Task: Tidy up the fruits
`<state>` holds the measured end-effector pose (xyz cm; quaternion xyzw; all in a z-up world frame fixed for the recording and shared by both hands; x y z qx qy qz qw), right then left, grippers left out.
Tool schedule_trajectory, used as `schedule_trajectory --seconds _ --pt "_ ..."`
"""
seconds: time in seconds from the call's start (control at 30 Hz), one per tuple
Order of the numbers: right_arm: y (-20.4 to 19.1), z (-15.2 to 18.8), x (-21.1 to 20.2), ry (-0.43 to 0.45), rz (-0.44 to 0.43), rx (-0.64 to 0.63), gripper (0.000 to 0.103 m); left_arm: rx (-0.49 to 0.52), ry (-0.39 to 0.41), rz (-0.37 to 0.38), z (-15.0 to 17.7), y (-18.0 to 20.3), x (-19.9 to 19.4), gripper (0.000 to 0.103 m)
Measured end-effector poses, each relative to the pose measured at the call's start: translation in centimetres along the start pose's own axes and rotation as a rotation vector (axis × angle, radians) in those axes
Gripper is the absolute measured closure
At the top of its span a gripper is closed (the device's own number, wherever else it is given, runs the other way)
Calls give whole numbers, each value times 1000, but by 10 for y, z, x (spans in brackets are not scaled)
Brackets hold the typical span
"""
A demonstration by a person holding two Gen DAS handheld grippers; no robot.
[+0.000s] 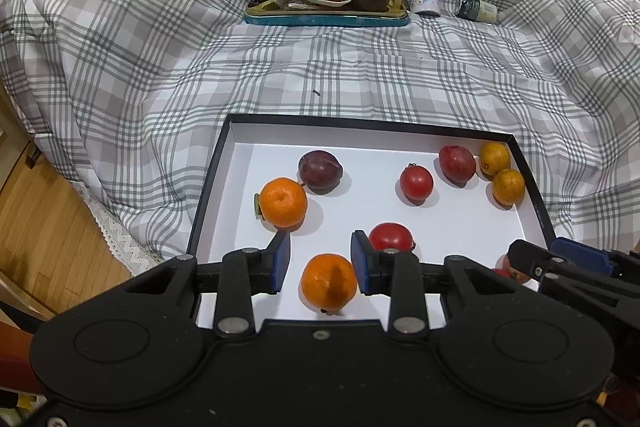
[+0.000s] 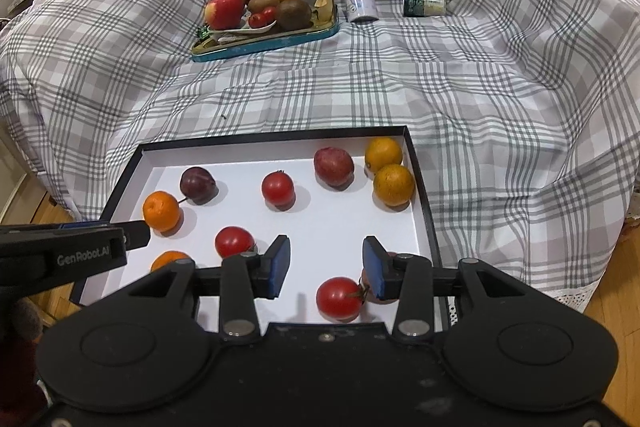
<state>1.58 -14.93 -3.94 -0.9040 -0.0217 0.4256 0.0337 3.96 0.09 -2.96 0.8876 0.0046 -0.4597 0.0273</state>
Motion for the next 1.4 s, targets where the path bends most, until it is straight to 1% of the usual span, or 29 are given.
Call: schedule_trajectory --seconds 0.4,0.93,1.2,1.4 --pt "2 2 -2 2 8 13 60 6 -15 3 7 3 1 61" --pt "2 1 -3 0 9 12 59 6 -11 4 8 5 0 61" --pt "1 1 -2 0 9 12 59 -1 -16 20 8 5 0 61" --pt "2 2 0 -7 7 12 59 -5 -16 14 8 5 1 61"
Point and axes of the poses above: each gripper's, at about its wrist camera, not at the fingertips, and x roughly the way its jaws point, y to its right, z to its underside, the point moved 4 cm from there along x, roughly the way its jaws point, and after that the axes turned 3 degrees about -x, right-handed, at the moved point
